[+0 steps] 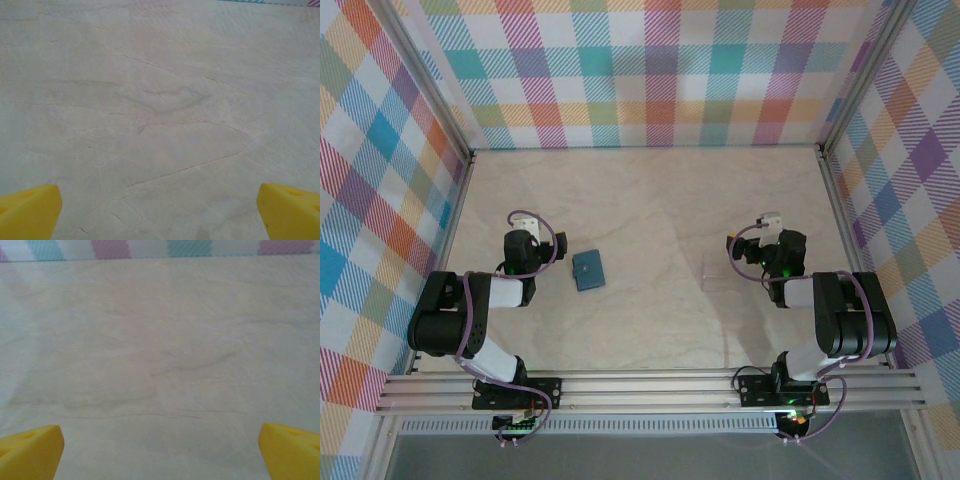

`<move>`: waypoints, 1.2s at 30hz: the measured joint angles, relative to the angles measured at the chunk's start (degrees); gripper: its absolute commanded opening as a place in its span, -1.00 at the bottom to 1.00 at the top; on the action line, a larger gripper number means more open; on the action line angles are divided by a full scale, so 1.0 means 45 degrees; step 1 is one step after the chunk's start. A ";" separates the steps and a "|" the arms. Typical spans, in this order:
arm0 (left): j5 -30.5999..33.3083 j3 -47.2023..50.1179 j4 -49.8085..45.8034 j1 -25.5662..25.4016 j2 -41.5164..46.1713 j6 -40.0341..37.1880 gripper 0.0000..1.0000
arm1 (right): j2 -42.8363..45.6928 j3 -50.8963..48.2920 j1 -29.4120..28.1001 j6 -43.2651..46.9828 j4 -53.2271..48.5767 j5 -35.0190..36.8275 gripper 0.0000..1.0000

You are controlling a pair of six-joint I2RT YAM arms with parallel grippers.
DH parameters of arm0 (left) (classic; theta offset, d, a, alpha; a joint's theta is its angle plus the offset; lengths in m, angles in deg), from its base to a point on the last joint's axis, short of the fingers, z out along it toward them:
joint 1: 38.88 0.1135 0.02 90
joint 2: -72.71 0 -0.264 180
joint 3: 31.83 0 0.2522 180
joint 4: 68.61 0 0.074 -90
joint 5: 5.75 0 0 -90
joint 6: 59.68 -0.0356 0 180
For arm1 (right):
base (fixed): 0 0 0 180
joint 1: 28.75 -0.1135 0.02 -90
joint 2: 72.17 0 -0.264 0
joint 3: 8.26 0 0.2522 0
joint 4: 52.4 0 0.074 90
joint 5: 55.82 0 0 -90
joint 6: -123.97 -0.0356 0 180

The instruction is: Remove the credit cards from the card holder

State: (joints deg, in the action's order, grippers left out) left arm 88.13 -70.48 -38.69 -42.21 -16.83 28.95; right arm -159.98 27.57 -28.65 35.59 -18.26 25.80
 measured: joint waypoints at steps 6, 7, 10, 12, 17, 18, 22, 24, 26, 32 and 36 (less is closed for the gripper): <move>0.0000 0.0000 0.0000 0.0000 0.0000 0.0005 1.00 | 0.0287 0.0733 -0.0024 -0.0175 -0.1481 0.0772 0.99; 0.0000 0.0000 0.0000 0.0000 0.0000 0.0005 1.00 | 0.0461 0.0903 -0.0029 -0.0209 -0.1962 0.0845 0.99; 0.0000 0.0000 0.0000 0.0000 0.0000 0.0000 1.00 | 0.1078 0.1914 -0.0039 -0.0491 -0.3959 0.1180 0.99; 0.0000 0.0000 0.0000 0.0000 0.0000 0.0000 1.00 | 0.1428 0.2827 -0.0039 -0.0908 -0.5615 0.1418 0.99; -0.0005 0.0000 0.0000 0.0000 0.0000 0.0000 1.00 | 0.2268 0.4507 -0.0039 -0.2181 -0.9413 0.1287 0.87; -0.0005 0.0000 0.0000 0.0000 0.0000 0.0000 1.00 | 0.2463 0.4648 -0.0039 -0.2424 -1.0156 0.1132 0.82; 0.0073 -0.0019 -0.0151 -0.0005 0.0053 0.0005 1.00 | 0.2798 0.5100 -0.0039 -0.3254 -1.2876 0.0359 0.52; 0.0301 -0.0253 -0.1132 -0.0049 0.0379 0.0029 1.00 | 0.2812 0.5236 -0.0039 -0.3483 -1.3925 -0.0053 0.17; 0.0607 -0.0719 -0.2419 -0.0151 0.0967 0.0126 1.00 | 0.2812 0.5338 -0.0039 -0.3696 -1.4887 -0.0457 0.04; 0.1831 -0.2973 -0.6377 -0.1117 0.2992 0.1554 1.00 | 0.2749 0.5459 -0.0073 -0.3614 -1.6708 -0.1307 -0.21; 0.1234 -0.4478 -0.9044 -0.1375 0.3570 0.3123 1.00 | 0.2433 0.5503 -0.0126 -0.3492 -1.7180 -0.1627 -0.35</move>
State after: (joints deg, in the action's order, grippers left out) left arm 93.68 -90.63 -79.39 -48.40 -0.77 43.01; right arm -149.03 52.33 -29.22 19.88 -95.57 18.48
